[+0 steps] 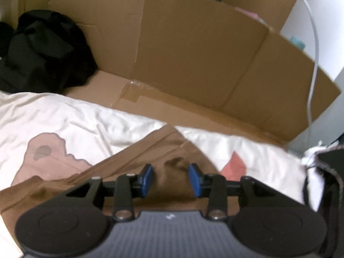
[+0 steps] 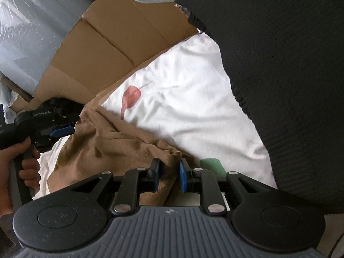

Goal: Fold clothes
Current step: 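Lift the shirt with both tools and fold it over onto itself, then lower the folded shirt and open both tools to release it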

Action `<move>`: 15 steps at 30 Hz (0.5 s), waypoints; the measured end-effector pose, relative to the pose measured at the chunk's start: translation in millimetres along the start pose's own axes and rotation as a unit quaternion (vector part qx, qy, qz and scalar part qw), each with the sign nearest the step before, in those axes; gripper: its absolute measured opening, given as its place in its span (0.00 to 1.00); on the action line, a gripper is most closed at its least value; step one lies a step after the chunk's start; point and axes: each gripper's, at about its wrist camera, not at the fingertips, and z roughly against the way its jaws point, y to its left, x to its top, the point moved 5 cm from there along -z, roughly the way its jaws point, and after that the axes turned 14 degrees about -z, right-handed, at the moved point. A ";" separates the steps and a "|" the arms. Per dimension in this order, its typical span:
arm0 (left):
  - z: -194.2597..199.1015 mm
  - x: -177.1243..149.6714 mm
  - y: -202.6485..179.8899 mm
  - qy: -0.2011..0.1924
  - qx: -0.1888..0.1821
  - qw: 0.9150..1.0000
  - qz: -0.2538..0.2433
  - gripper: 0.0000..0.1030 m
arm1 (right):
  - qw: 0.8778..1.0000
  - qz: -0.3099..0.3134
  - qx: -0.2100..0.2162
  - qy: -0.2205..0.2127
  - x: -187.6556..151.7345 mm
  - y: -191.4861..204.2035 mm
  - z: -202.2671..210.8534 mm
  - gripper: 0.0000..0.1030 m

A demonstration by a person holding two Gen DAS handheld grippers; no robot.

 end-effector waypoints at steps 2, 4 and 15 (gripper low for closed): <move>-6.5 -1.0 1.1 0.003 0.003 1.000 -0.006 0.37 | 1.000 -0.002 0.005 -0.001 0.7 -1.2 -0.8 0.14; -17.0 0.3 2.3 0.003 0.000 1.000 -0.009 0.30 | 1.000 -0.003 0.004 0.000 0.7 -1.8 -1.2 0.14; -48.1 23.9 -1.3 -0.008 0.009 1.000 -0.016 0.20 | 1.000 -0.014 -0.010 -0.005 7.3 -4.5 -1.7 0.24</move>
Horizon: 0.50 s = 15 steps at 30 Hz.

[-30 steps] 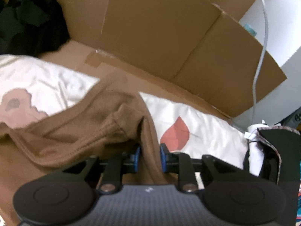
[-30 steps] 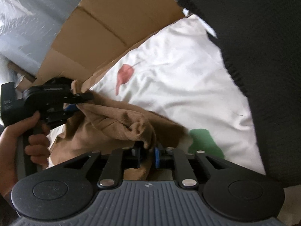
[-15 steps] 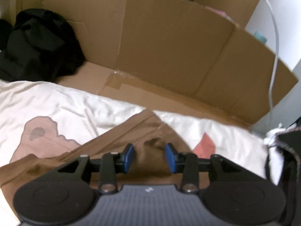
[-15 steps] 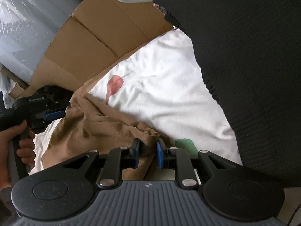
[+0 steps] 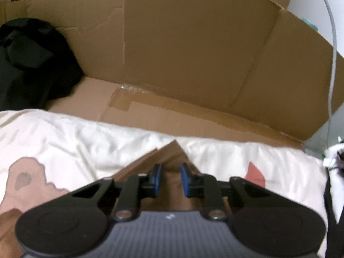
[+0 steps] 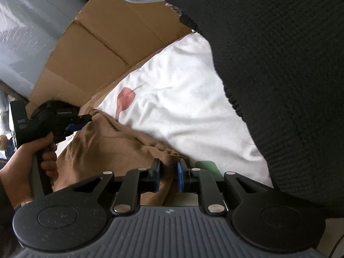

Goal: Fold clothes
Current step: 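Lower the folded shirt and open both tools to release it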

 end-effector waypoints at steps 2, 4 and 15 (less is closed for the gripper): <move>4.7 3.4 -0.7 -0.006 -0.006 1.000 0.004 0.20 | 1.000 0.009 0.000 -0.009 0.7 3.6 3.5 0.27; 14.6 6.4 -3.7 -0.008 -0.009 1.000 -0.002 0.20 | 1.000 0.019 0.002 -0.017 0.5 7.8 7.0 0.30; 25.0 -3.2 -6.4 0.035 -0.009 0.999 -0.008 0.46 | 0.999 0.038 -0.006 0.017 -11.1 8.5 6.1 0.37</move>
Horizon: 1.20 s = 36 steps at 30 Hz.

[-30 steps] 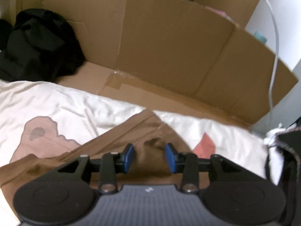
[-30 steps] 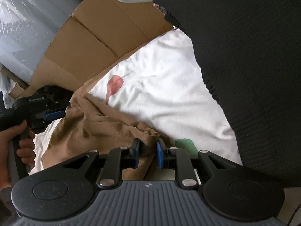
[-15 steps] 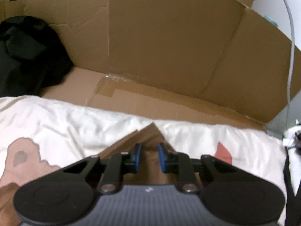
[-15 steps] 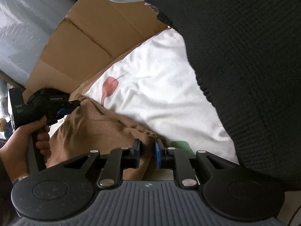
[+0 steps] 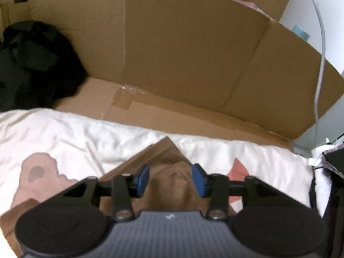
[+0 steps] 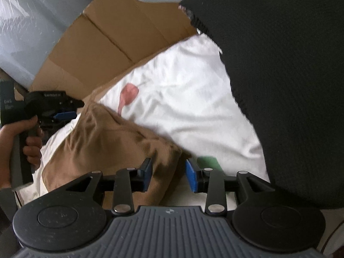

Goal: Fold clothes
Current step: 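Lower the folded shirt and open both tools to release it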

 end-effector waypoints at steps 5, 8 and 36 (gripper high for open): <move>-14.5 -9.6 -2.5 0.026 0.009 1.000 -0.011 0.46 | 1.000 0.009 0.009 0.013 -5.3 3.9 -5.0 0.37; -26.4 -13.0 -3.1 0.035 0.012 0.999 -0.007 0.45 | 1.000 -0.003 0.010 0.023 -6.3 1.3 -7.7 0.37; 2.6 30.2 1.6 -0.049 0.037 0.998 -0.020 0.47 | 0.998 -0.047 -0.016 0.036 -6.0 -17.7 -6.6 0.30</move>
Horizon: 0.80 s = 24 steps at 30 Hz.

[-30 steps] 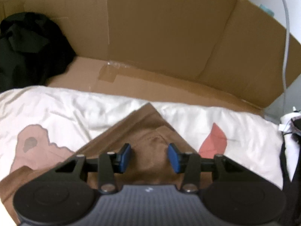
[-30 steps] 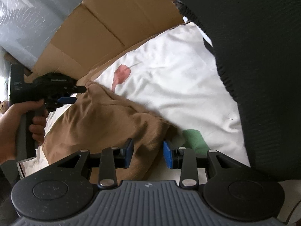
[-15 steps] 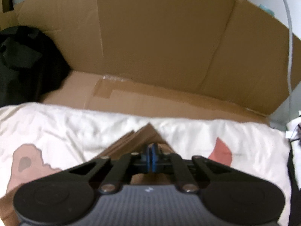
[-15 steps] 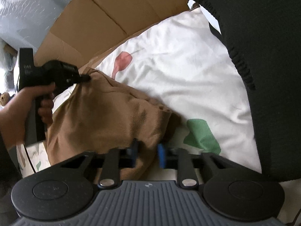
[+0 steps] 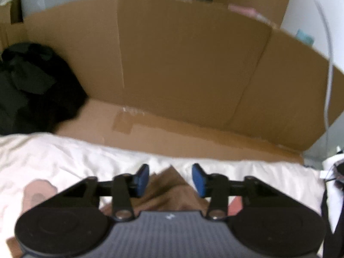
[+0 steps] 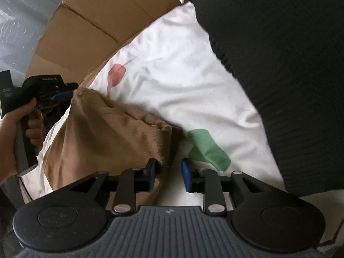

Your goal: Fold clothes

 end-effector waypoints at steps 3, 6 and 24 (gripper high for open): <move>17.7 -2.7 9.3 -0.002 0.005 1.000 0.001 0.49 | 1.000 0.024 0.008 -0.018 -0.8 6.3 9.8 0.30; 36.7 -11.5 21.6 0.003 0.017 1.000 -0.005 0.50 | 0.998 0.044 0.013 -0.031 0.6 10.8 14.4 0.30; 69.3 -128.5 145.3 0.055 0.113 0.983 0.134 0.51 | 0.998 0.016 0.003 -0.068 19.0 2.2 0.2 0.06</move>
